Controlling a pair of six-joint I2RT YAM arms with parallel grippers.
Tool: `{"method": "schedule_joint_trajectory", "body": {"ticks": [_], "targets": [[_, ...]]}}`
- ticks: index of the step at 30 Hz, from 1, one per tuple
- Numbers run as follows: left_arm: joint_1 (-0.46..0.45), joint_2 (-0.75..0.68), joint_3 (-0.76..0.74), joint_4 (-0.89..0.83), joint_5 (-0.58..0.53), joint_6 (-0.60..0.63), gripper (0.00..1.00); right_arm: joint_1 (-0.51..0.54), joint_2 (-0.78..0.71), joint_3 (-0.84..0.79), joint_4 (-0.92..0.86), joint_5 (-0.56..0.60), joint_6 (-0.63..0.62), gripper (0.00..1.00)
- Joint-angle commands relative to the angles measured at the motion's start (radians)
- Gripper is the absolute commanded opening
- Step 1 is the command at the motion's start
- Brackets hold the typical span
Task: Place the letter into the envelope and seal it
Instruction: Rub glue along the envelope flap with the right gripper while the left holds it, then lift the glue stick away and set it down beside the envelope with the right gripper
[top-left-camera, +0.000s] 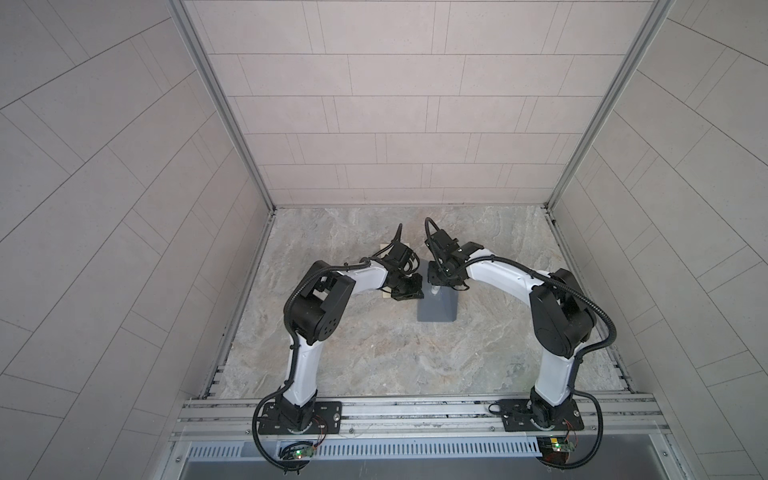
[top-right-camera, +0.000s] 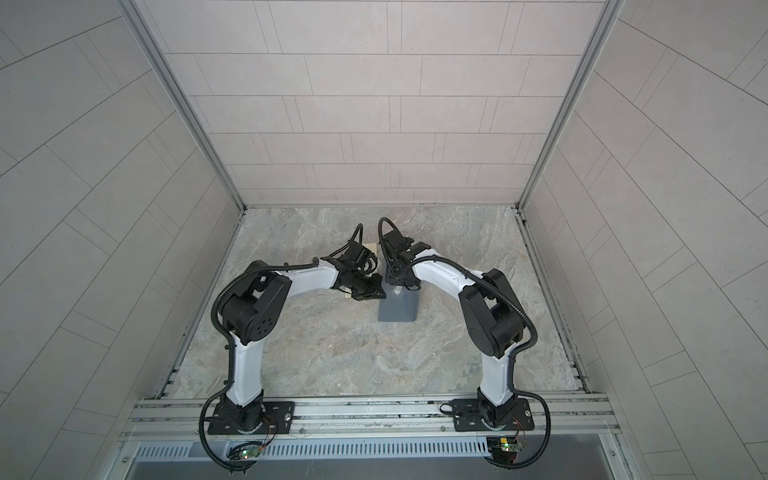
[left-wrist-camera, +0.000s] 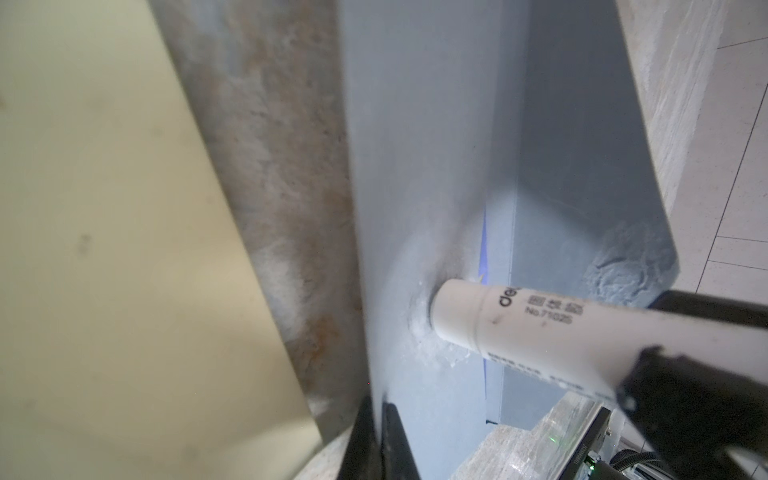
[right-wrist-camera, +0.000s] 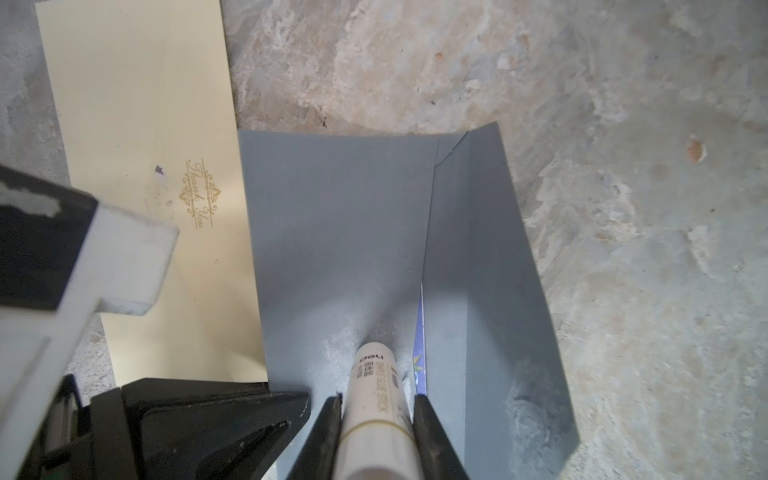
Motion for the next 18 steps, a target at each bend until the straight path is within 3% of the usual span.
{"method": "schedule_joint_trajectory", "body": {"ticks": [1,6,10,14,18], "targets": [[0.002,0.008,0.012,-0.047,-0.027,0.019,0.0,0.001,0.038,0.012,-0.054,0.109,0.021,0.0],[0.003,0.01,0.016,-0.049,-0.027,0.02,0.0,0.002,0.013,-0.013,-0.038,0.091,0.0,0.0],[0.003,0.008,0.015,-0.05,-0.031,0.019,0.0,-0.017,-0.096,-0.072,0.058,-0.021,-0.036,0.0],[0.003,0.005,0.015,-0.05,-0.032,0.021,0.0,-0.111,-0.298,-0.209,0.239,-0.247,0.008,0.0],[0.003,0.007,0.014,-0.049,-0.033,0.02,0.0,-0.246,-0.465,-0.354,0.296,-0.295,0.083,0.0]]}}
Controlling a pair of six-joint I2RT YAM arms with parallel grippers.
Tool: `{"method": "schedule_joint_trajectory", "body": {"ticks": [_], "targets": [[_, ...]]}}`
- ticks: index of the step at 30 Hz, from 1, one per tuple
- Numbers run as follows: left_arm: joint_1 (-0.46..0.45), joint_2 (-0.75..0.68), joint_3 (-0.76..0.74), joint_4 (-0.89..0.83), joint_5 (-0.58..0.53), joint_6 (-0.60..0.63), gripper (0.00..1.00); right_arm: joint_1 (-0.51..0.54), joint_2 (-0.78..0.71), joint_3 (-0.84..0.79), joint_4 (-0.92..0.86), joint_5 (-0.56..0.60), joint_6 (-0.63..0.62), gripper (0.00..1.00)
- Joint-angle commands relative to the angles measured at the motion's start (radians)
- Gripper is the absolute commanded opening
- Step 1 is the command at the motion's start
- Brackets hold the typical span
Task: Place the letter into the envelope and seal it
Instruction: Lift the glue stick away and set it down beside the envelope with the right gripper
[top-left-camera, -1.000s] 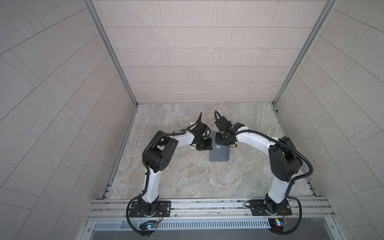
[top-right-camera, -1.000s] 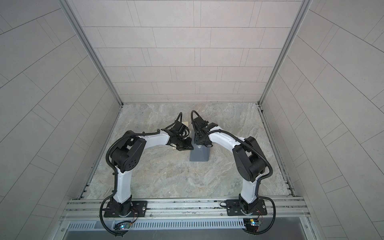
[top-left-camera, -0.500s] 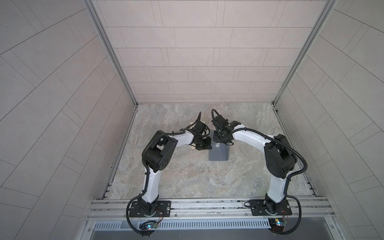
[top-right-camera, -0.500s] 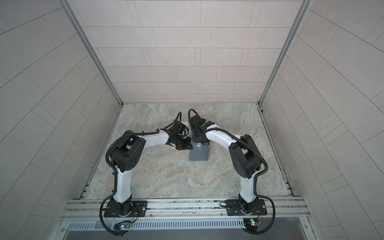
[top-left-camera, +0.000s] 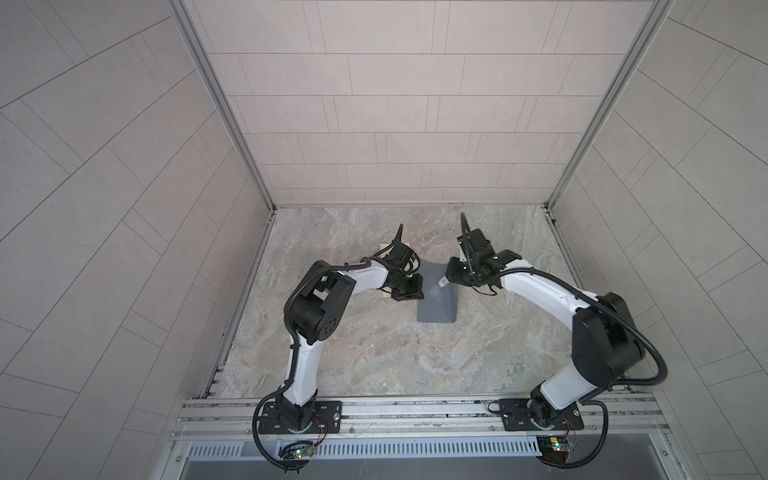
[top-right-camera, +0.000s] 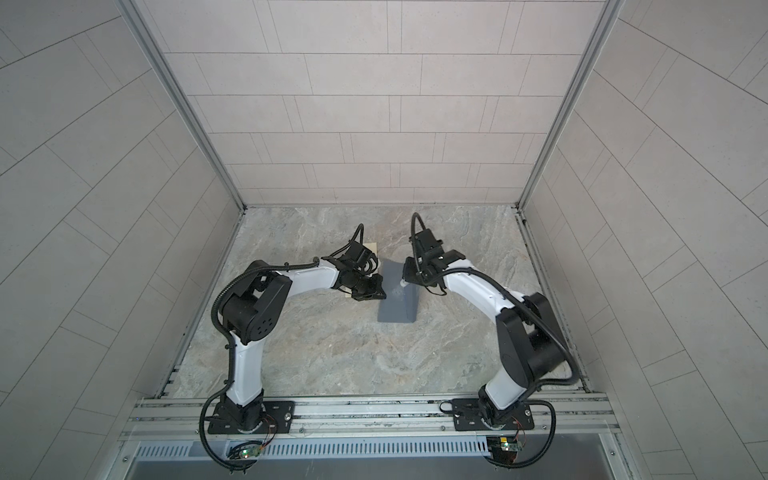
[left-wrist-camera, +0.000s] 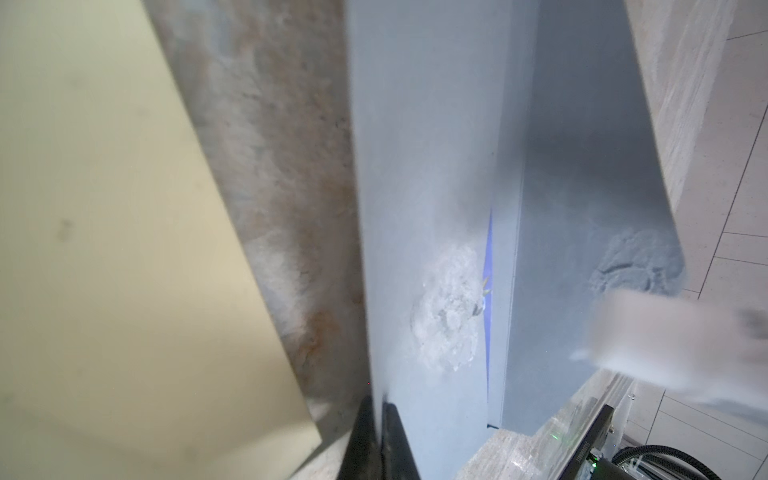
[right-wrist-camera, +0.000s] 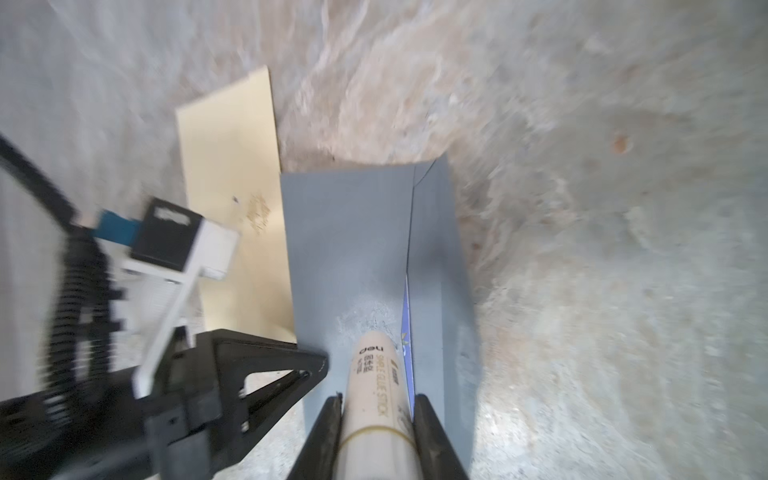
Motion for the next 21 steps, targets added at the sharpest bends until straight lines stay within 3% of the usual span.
{"method": "schedule_joint_trajectory", "body": {"ticks": [1,7,12,16,18,21], "targets": [[0.003,0.007,0.014,-0.037,-0.03,0.017,0.0,-0.108,-0.13,-0.094,0.096,-0.084,0.07,0.0],[0.003,0.009,0.014,-0.034,-0.028,0.015,0.0,-0.24,-0.133,-0.274,0.193,-0.151,0.074,0.0],[0.003,0.005,0.014,-0.034,-0.027,0.013,0.0,-0.236,-0.101,-0.412,0.429,-0.208,0.158,0.0],[0.003,0.005,0.011,-0.03,-0.027,0.011,0.0,-0.177,-0.153,-0.553,0.551,-0.105,0.24,0.0],[0.002,0.008,0.013,-0.029,-0.025,0.01,0.0,-0.113,-0.203,-0.602,0.546,0.01,0.269,0.07],[0.003,0.017,0.017,-0.029,-0.019,0.008,0.0,-0.026,-0.252,-0.639,0.499,0.123,0.321,0.27]]}}
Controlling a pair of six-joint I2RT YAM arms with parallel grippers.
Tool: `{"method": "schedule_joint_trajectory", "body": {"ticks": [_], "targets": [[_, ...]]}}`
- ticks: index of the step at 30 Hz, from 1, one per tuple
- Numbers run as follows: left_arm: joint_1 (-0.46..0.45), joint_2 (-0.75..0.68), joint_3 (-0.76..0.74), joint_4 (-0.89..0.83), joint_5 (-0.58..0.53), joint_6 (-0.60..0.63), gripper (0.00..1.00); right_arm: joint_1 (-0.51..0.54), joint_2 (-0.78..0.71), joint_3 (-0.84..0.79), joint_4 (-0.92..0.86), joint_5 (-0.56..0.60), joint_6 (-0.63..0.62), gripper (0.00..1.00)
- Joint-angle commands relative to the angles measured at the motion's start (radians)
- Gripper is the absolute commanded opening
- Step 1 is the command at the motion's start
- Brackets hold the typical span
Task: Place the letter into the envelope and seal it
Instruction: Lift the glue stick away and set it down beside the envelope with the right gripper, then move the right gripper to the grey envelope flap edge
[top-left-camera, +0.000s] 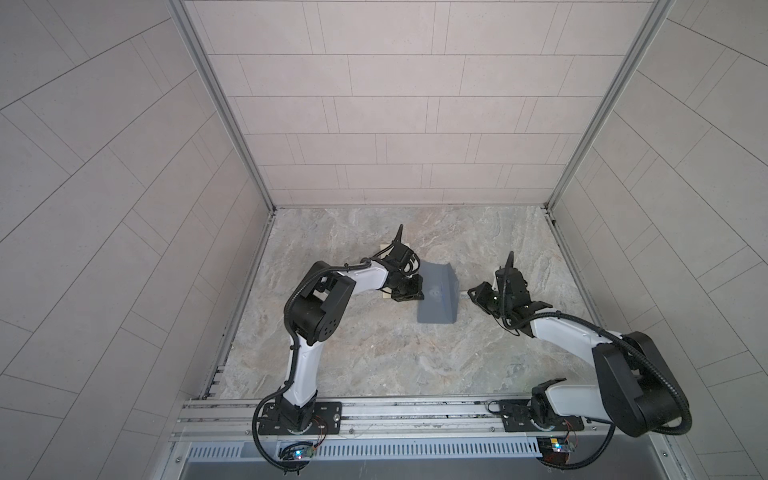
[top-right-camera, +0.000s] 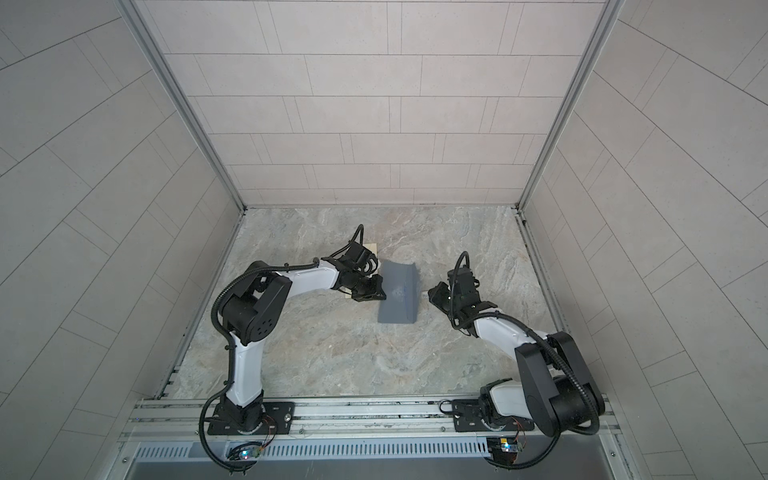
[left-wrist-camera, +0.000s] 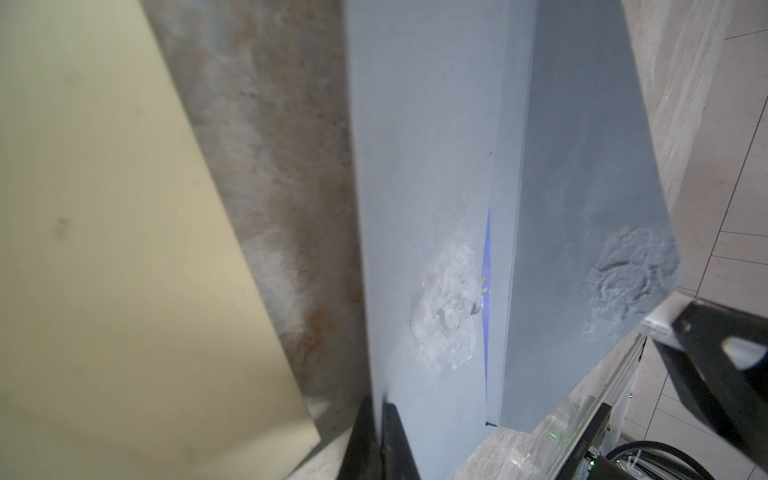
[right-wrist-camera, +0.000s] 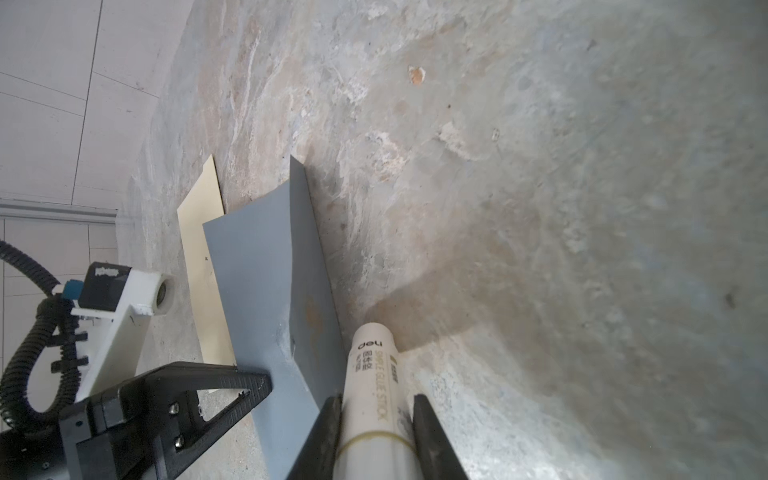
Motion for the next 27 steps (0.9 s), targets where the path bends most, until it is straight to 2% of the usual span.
{"method": "schedule_joint_trajectory", "body": {"ticks": [1,6,7,12,13,15,16,18,19,22,27], "targets": [[0.003,0.018,0.018,-0.029,-0.018,0.007,0.0,0.08,-0.042,-0.046,-0.056,0.177,0.092,0.33],[0.003,0.024,0.018,-0.03,-0.012,0.007,0.0,0.144,-0.088,-0.057,-0.133,0.229,0.113,0.53],[0.003,0.024,0.018,-0.029,-0.012,0.005,0.0,0.145,-0.09,-0.056,-0.143,0.229,0.114,0.64],[0.003,0.024,0.018,-0.029,-0.011,0.006,0.0,0.144,-0.081,-0.013,-0.184,0.209,0.055,0.66],[0.003,0.024,0.018,-0.029,-0.01,0.005,0.0,0.144,-0.077,-0.002,-0.194,0.209,0.042,0.64],[0.003,0.025,0.019,-0.03,-0.009,0.005,0.0,0.142,-0.069,0.025,-0.208,0.209,0.005,0.54],[0.003,0.026,0.018,-0.029,-0.009,0.006,0.0,0.143,-0.064,0.04,-0.224,0.215,-0.007,0.47],[0.003,0.025,0.018,-0.029,-0.009,0.004,0.0,0.137,-0.036,0.092,-0.284,0.235,-0.027,0.26],[0.003,0.026,0.018,-0.029,-0.01,0.005,0.0,0.132,-0.014,0.115,-0.304,0.23,-0.046,0.22],[0.003,0.024,0.019,-0.03,-0.009,0.004,0.0,0.125,0.086,0.218,-0.349,0.197,-0.116,0.15],[0.003,0.023,0.016,-0.029,-0.011,0.005,0.0,0.124,0.245,0.351,-0.339,0.12,-0.185,0.12]]}}
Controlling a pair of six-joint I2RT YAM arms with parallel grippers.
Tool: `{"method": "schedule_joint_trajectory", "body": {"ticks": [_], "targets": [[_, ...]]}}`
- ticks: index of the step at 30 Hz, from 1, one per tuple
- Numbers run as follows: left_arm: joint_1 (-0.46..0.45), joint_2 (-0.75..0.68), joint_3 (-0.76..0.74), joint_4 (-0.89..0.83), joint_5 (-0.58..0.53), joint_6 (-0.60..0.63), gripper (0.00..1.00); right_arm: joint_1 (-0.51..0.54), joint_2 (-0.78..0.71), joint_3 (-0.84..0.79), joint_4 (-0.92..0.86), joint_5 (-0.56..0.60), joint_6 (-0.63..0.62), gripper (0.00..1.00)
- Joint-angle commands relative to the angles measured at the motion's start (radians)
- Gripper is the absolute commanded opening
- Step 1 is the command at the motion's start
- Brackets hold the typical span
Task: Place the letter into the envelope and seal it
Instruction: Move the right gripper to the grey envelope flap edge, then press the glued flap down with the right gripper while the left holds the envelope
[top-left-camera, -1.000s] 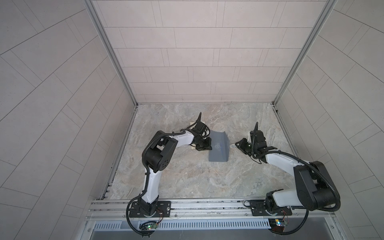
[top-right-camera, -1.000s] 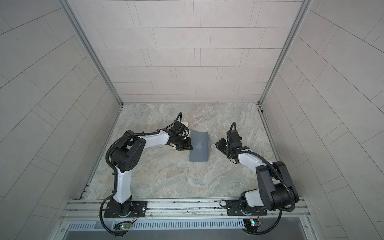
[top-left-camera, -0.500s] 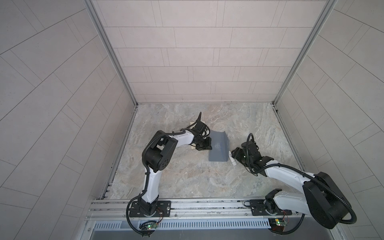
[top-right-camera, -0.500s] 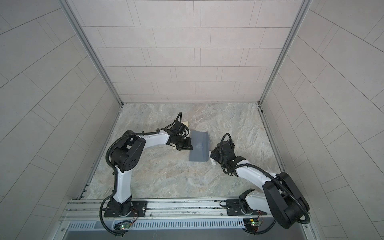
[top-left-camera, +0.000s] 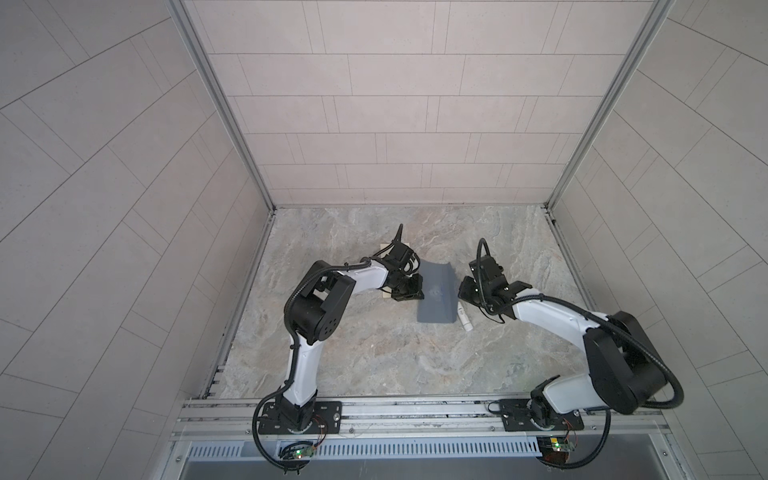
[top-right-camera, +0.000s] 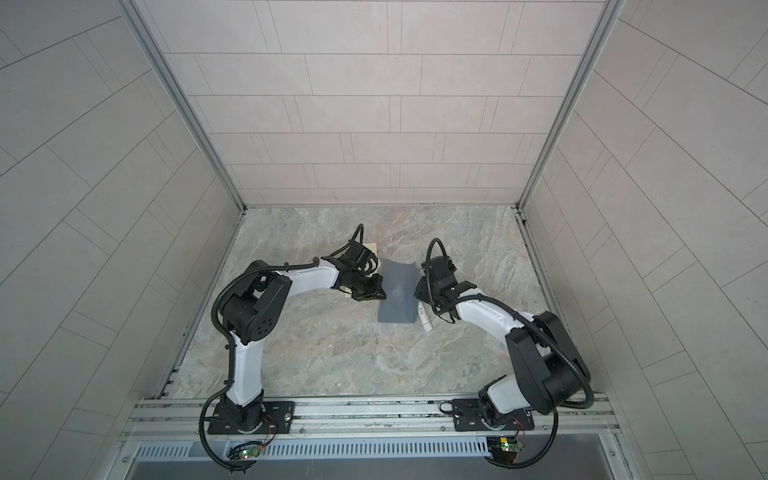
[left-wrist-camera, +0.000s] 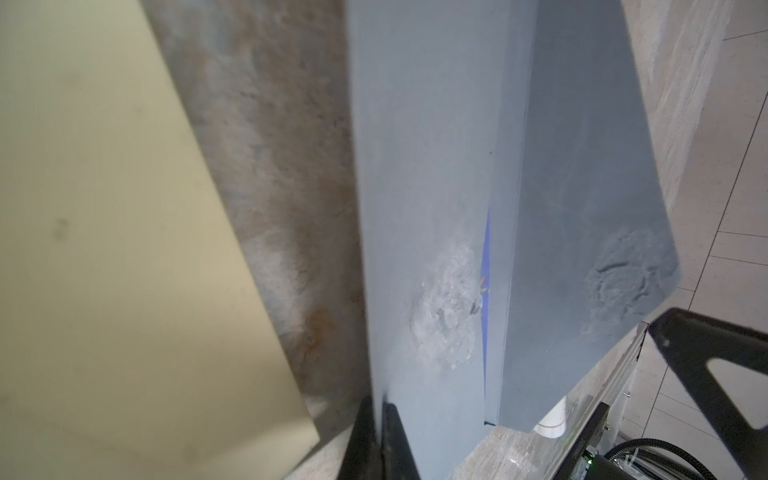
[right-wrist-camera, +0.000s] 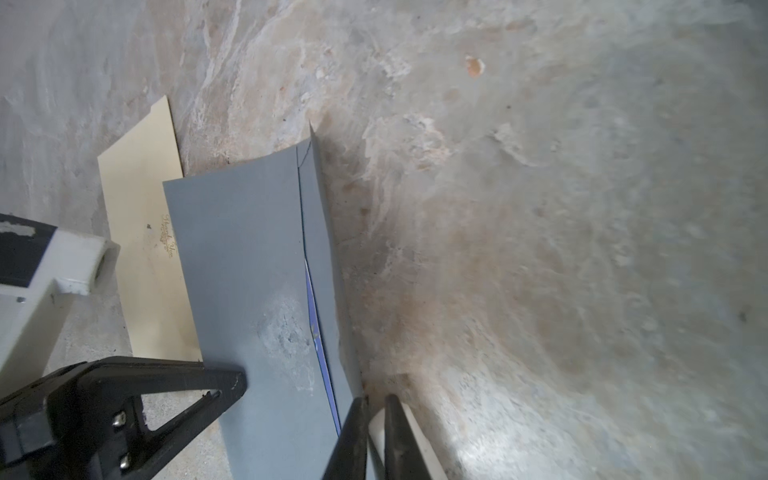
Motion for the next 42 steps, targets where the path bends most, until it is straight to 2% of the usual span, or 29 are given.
{"method": "schedule_joint_trajectory", "body": {"ticks": [1,10,15,30,37,42], "targets": [[0.003,0.022,0.012,-0.026,-0.019,0.008,0.0,-0.001,0.082,0.07,-0.041,-0.054,-0.076,0.12],[0.003,0.021,0.015,-0.03,-0.019,0.014,0.0,0.052,0.242,0.183,-0.04,-0.153,-0.081,0.1],[0.002,0.02,0.016,-0.031,-0.021,0.015,0.0,0.054,0.302,0.201,-0.054,-0.169,-0.052,0.1],[0.0,0.018,0.021,-0.036,-0.016,0.021,0.0,0.061,0.444,0.3,-0.095,-0.205,-0.074,0.09],[0.001,0.012,0.021,-0.043,-0.028,0.023,0.0,0.098,0.486,0.325,-0.186,-0.163,-0.06,0.07],[0.002,0.006,0.02,-0.059,-0.053,0.015,0.0,0.111,0.463,0.307,-0.258,-0.106,-0.062,0.06]]}}
